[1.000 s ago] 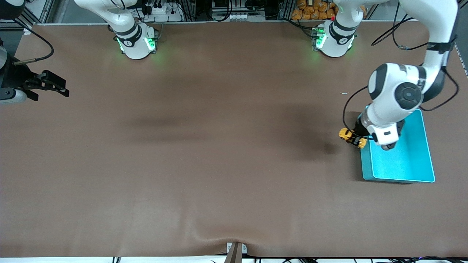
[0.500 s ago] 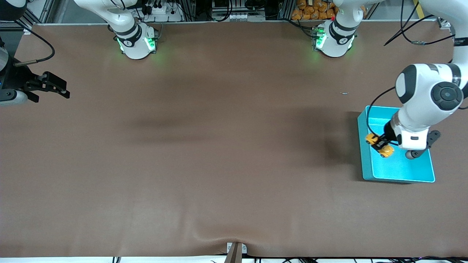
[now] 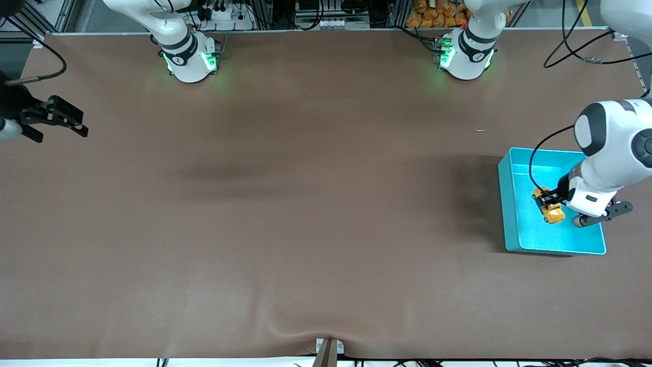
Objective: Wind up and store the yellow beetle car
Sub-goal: 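Lift the car with the left gripper and lower it into the bin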
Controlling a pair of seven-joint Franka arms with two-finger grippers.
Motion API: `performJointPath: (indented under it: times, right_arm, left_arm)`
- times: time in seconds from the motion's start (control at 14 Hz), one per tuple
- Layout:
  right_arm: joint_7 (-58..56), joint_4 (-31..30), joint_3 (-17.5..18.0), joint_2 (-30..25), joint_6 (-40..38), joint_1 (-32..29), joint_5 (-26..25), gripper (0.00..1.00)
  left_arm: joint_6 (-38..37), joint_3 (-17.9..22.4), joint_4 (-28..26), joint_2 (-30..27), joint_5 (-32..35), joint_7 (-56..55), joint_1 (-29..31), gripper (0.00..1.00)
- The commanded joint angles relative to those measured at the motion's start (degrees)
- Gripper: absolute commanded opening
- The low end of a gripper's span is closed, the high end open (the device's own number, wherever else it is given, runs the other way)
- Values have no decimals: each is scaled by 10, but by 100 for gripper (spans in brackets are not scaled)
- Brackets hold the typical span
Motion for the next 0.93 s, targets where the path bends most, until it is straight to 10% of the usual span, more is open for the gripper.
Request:
performJointPath:
  times: [0.0, 0.86]
  right_arm:
    - [11, 8, -3, -5, -10, 2, -2, 100]
    - [11, 23, -7, 5, -17, 1, -3, 100]
  left_arm:
    - [-11, -6, 34, 32, 16, 48, 19, 0]
    - [60, -4, 27, 111, 17, 172, 76, 0]
